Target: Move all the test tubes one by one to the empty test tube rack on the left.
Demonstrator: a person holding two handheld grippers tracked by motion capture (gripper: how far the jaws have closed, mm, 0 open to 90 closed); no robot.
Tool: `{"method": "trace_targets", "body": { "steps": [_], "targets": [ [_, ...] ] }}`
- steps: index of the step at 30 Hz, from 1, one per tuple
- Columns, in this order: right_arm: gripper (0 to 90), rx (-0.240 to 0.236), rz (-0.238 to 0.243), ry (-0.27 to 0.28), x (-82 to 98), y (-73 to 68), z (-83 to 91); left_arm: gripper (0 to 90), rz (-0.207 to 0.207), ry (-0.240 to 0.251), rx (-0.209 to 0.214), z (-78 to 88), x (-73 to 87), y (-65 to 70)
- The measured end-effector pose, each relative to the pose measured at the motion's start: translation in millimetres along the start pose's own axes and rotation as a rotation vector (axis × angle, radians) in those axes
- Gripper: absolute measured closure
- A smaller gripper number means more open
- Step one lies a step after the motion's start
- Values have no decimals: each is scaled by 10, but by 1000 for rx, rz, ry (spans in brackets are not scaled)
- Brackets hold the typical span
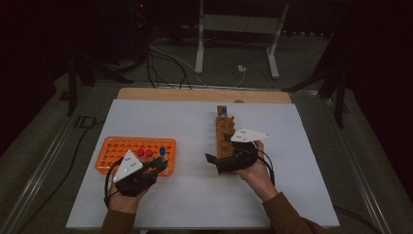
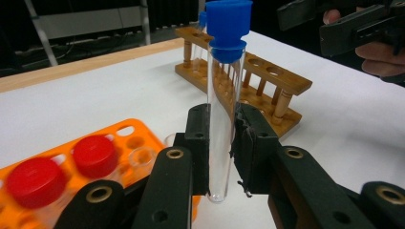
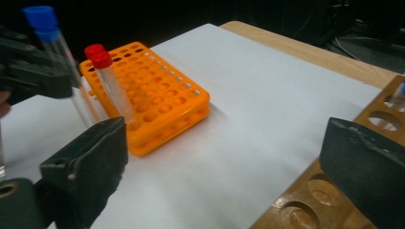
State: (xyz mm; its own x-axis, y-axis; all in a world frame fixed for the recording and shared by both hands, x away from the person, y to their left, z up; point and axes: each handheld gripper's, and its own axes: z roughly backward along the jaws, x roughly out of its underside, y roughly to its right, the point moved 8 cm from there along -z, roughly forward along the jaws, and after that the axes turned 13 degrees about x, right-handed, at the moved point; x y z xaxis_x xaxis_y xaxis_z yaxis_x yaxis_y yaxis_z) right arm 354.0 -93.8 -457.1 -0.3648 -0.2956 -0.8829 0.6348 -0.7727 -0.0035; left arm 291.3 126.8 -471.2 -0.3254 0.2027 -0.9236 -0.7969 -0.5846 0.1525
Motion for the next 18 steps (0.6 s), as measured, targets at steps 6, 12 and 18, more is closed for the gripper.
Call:
{"method": "trace_targets", "body": {
  "steps": [6,12,18],
  "targets": [
    [3,32,0,4,10,73,28,768,15,0,-56,194,72,-147],
    [3,46,-3,8,18,111,46,768,27,10,-113,337,139,-276],
    [3,44,1,13,15,107,55,768,42,15,-181,465,216,-424]
  ]
}}
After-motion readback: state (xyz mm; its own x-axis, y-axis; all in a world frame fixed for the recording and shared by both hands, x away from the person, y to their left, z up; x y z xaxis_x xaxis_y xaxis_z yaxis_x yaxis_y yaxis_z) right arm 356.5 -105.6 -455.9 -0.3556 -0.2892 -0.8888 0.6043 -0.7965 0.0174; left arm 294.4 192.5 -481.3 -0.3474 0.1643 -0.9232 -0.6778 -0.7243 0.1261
